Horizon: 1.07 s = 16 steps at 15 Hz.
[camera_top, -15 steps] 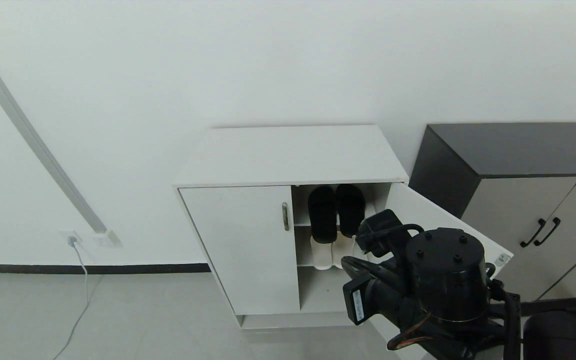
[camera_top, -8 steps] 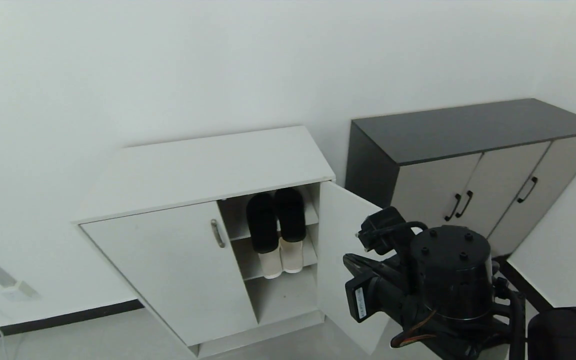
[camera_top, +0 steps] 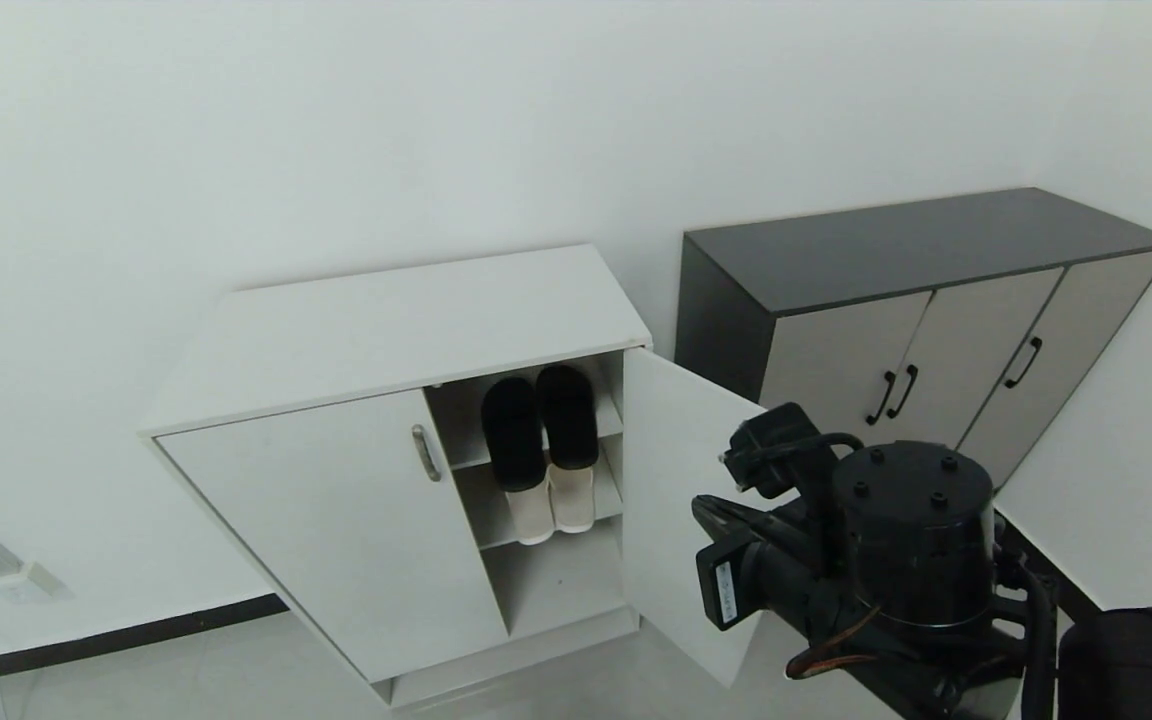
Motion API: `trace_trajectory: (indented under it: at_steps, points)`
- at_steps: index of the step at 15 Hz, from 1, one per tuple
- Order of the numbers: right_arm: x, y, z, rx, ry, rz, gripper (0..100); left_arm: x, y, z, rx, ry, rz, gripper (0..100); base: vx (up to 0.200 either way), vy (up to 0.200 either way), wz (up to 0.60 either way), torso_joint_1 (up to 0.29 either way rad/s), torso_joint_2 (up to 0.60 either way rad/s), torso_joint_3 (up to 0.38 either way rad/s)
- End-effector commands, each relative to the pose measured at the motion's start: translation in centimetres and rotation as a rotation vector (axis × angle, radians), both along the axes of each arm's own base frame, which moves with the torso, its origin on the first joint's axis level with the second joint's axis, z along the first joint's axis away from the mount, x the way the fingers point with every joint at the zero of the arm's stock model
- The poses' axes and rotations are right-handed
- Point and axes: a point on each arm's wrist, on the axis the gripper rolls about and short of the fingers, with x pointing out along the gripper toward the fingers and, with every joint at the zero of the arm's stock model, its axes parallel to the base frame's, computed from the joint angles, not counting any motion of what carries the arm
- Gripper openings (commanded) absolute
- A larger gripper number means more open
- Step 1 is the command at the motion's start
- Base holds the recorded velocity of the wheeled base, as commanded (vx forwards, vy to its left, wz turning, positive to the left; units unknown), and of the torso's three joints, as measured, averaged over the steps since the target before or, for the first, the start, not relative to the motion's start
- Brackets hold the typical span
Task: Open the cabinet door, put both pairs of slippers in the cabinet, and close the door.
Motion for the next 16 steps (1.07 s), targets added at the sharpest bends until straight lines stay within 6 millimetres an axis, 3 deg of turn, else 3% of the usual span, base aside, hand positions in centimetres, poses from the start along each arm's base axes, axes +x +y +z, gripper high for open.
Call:
trace_trajectory:
  at_steps: [1,4,10,12,16]
  points:
    - [0.4,-0.2,0.0,0.003,-0.006,-0.014,0,0.0,0.0,0.0,0.0,0.0,0.001,0,0.0,0.0,0.0,0.0,0.0,0.0]
    - [1.4,-0.8,0.6,0.004,-0.047,-0.045,0,0.0,0.0,0.0,0.0,0.0,0.0,0,0.0,0.0,0.0,0.0,0.0,0.0]
    - [13.6,-4.0,4.9,0.021,0.005,-0.319,0,0.0,0.0,0.0,0.001,0.0,-0.002,0,0.0,0.0,0.0,0.0,0.0,0.0]
    - [16.3,-4.5,4.8,0.016,0.02,-0.365,0,0.0,0.0,0.0,0.0,0.0,0.0,0,0.0,0.0,0.0,0.0,0.0,0.0]
    - [19.2,-5.4,2.9,0.011,0.058,-0.401,0,0.0,0.0,0.0,0.0,0.0,0.001,0,0.0,0.0,0.0,0.0,0.0,0.0]
